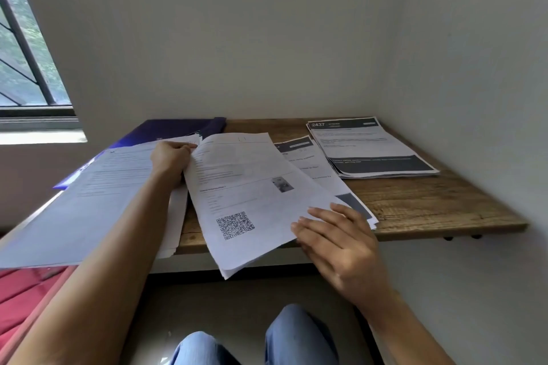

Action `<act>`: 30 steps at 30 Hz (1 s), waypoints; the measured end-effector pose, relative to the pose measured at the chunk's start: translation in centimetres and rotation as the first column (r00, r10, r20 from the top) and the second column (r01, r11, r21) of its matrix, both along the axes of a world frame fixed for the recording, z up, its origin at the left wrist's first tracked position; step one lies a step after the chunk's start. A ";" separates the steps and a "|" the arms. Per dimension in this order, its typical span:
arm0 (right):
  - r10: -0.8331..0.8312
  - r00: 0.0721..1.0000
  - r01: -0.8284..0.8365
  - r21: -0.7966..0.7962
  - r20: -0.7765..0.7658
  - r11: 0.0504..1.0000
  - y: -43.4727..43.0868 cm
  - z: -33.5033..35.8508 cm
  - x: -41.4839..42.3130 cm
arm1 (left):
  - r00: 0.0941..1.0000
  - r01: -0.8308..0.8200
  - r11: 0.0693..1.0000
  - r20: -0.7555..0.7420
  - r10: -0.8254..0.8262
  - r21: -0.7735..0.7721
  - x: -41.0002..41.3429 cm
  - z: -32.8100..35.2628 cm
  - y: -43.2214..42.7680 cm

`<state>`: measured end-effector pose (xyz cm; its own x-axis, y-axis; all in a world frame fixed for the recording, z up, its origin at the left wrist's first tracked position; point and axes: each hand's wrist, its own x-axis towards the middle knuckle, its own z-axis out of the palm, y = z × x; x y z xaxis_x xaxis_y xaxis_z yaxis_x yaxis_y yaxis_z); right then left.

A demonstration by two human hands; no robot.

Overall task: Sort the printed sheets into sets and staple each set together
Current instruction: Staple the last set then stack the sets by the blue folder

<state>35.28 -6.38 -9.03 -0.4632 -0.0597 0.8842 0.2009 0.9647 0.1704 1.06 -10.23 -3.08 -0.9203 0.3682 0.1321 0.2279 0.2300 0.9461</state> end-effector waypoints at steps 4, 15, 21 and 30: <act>0.005 1.000 -0.005 -0.257 -0.001 0.966 0.5 1.3 1.4 | 1.000 -0.002 1.000 -0.001 0.002 0.010 0.1 0.1 -0.1; -0.110 0.872 0.467 -0.742 0.477 0.482 3.0 7.0 -0.8 | 0.985 -0.065 0.997 -0.160 0.069 0.035 0.9 -0.2 0.0; -0.159 0.889 0.447 -0.739 0.429 0.505 3.1 6.6 -1.2 | 0.975 -0.113 0.993 -0.188 0.115 0.024 1.2 -0.2 0.0; -0.213 0.839 0.527 -0.650 0.501 0.547 2.9 7.0 -1.6 | 0.981 -0.135 0.991 -0.139 0.136 0.018 1.2 -0.1 0.1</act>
